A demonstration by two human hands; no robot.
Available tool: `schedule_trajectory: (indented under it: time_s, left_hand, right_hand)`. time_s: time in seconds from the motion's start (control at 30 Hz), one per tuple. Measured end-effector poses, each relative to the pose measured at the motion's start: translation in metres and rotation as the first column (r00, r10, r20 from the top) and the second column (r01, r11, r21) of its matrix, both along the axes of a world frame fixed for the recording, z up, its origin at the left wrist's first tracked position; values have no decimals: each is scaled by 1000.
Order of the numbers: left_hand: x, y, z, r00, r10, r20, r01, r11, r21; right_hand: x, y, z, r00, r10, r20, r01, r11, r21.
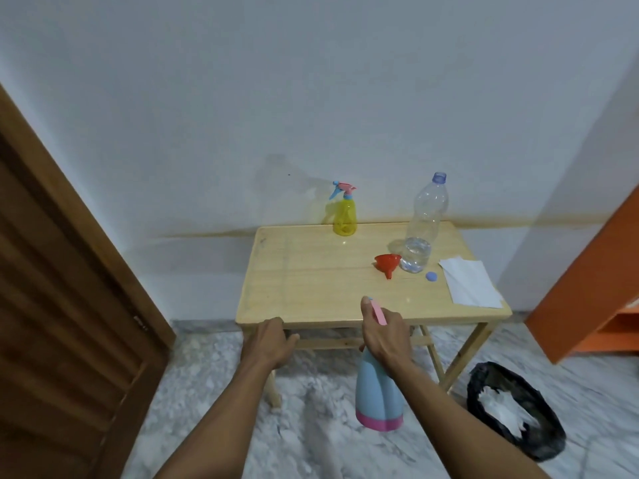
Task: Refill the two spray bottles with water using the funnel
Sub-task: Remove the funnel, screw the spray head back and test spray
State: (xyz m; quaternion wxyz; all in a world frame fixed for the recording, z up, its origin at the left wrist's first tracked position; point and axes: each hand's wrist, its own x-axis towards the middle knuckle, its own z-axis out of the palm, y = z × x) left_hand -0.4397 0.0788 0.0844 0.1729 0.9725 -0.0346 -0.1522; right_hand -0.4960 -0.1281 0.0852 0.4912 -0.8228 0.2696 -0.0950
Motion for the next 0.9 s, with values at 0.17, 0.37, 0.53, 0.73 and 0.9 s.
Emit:
schedule_trajectory:
  time_s: [0.17, 0.37, 0.53, 0.73, 0.9]
  left_hand:
    - [6, -3, -7, 999, 3, -33, -4, 999, -42]
    - [8, -8, -16, 999, 7, -39, -10, 997, -78]
    - [8, -12, -21, 999, 14, -35, -17, 996, -88]
    - [8, -5, -23, 999, 29, -38, -34, 990, -137]
    - [4, 10, -22, 994, 97, -46, -102, 988, -120]
  right_hand:
    - [3, -2, -2, 998, -23, -63, 21, 999, -26]
    - [10, -17, -1, 977, -85, -194, 75, 996, -56]
    - [12, -28, -12, 969, -106, -225, 97, 994, -51]
    - [19, -21, -9, 973, -23, -228, 15, 999, -35]
    - [25, -5, -17, 964, 30, -264, -37, 999, -22]
